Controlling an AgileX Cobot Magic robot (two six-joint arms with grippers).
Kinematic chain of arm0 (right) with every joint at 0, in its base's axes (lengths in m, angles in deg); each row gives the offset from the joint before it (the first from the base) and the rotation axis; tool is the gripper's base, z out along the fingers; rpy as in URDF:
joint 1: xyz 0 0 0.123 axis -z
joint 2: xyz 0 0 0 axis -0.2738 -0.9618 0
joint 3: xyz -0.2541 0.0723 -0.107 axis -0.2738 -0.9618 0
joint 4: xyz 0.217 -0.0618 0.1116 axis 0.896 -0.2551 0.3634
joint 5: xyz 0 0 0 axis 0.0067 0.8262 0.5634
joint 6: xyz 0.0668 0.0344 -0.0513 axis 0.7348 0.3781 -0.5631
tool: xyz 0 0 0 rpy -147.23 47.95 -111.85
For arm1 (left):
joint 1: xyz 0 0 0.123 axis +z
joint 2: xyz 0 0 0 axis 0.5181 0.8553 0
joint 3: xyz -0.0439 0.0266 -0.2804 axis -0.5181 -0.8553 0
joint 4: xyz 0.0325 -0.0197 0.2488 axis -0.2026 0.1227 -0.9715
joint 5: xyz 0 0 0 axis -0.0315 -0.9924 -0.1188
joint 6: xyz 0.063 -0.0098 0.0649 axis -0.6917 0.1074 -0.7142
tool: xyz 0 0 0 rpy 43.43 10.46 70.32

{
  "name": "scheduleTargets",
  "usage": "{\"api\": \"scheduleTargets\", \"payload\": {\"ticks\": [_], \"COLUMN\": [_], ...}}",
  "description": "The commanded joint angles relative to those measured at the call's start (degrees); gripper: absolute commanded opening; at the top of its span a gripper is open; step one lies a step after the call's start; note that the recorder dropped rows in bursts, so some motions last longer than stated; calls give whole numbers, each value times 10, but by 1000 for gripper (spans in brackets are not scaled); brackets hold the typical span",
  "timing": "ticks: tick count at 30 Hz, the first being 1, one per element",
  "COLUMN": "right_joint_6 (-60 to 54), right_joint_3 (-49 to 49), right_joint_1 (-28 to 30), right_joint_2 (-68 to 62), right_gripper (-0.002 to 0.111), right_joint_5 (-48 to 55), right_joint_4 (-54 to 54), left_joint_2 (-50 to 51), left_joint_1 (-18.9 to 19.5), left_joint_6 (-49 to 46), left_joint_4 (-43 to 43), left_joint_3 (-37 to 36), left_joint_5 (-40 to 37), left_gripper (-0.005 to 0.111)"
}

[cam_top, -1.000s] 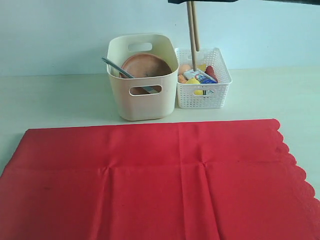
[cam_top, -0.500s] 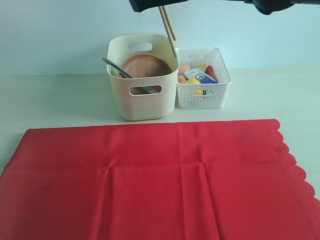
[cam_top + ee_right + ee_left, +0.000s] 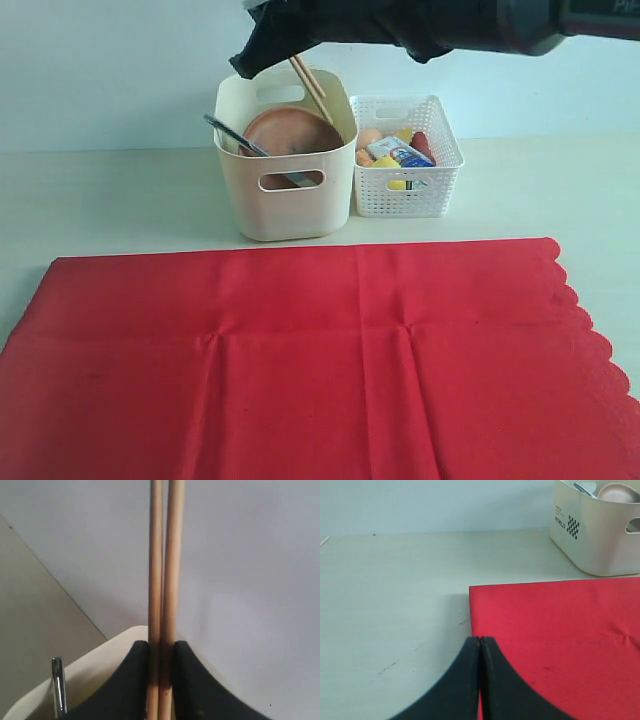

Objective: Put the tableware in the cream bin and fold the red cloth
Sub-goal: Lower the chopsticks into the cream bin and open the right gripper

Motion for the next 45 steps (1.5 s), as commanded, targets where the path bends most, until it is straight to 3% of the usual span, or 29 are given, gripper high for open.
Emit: {"api": "scheduleTargets", "payload": {"ticks": [1,7,15,26,30,34,38,45], "right_joint_6": [9,12,113,159,180,190,224,513], "right_joint_3": [30,40,40,40,40,40,40,40], "right_joint_1": [7,7,15,72,74,74,74,74], "right_joint_2": [-41,-78,-86,-113,-123,-121,-106,-43], "right_gripper": [0,0,0,1,18,46,57,57], "right_joint_5": [-4,-4,-21,93,125,126,128,208], "right_joint_4": [0,31,95,88,84,78,25,-305], "left_joint_2": [-3,-3,-3,-3,-3,-3,-3,-3], "left_joint_1": [0,0,0,0,0,0,0,0], "left_joint_6": [0,0,0,0,0,0,0,0], "left_joint_4": [6,6,6,6,6,6,6,6], "left_joint_3": [-1,-1,-1,-1,-1,-1,-1,-1], "left_joint_5": [5,5,5,5,5,5,5,5], "left_gripper": [0,0,0,0,0,0,0,0]}}
